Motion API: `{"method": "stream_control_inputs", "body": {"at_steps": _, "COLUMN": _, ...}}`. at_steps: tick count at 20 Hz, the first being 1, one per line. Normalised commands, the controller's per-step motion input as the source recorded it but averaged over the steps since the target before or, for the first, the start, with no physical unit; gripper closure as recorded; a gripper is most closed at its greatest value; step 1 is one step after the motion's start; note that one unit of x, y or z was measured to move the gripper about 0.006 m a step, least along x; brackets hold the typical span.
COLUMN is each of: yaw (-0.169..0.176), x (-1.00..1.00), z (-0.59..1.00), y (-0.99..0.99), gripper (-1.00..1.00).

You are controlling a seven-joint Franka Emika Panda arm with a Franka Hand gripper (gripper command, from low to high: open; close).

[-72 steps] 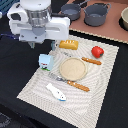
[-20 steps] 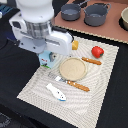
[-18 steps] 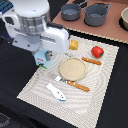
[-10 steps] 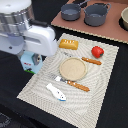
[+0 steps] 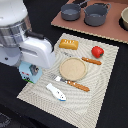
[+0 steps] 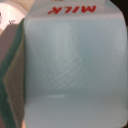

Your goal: Interact with the objects in diverse but meaningful ways.

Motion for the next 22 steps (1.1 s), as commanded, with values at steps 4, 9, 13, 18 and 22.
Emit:
{"method": "stream_control_inputs", "body": {"at_steps": 4, "yaw": -0.046, "x": 0.31, "z": -0.21, "y": -0.25, "gripper": 1.00}}
{"method": "stream_control_inputs", "body": {"at_steps": 9, "yaw": -0.039, "x": 0.27, "z": -0.24, "y": -0.21, "gripper": 1.00}}
{"method": "stream_control_inputs", "body": {"at_steps": 13, "yaw": -0.025, "x": 0.20, "z": -0.26, "y": -0.19, "gripper": 1.00}}
{"method": "stream_control_inputs", "body": {"at_steps": 18, "yaw": -0.022, "x": 0.15, "z": -0.26, "y": -0.22, "gripper": 1.00}}
{"method": "stream_control_inputs", "body": {"at_steps": 22, "yaw": -0.019, "x": 0.01, "z": -0.25, "y": -0.32, "gripper": 1.00}}
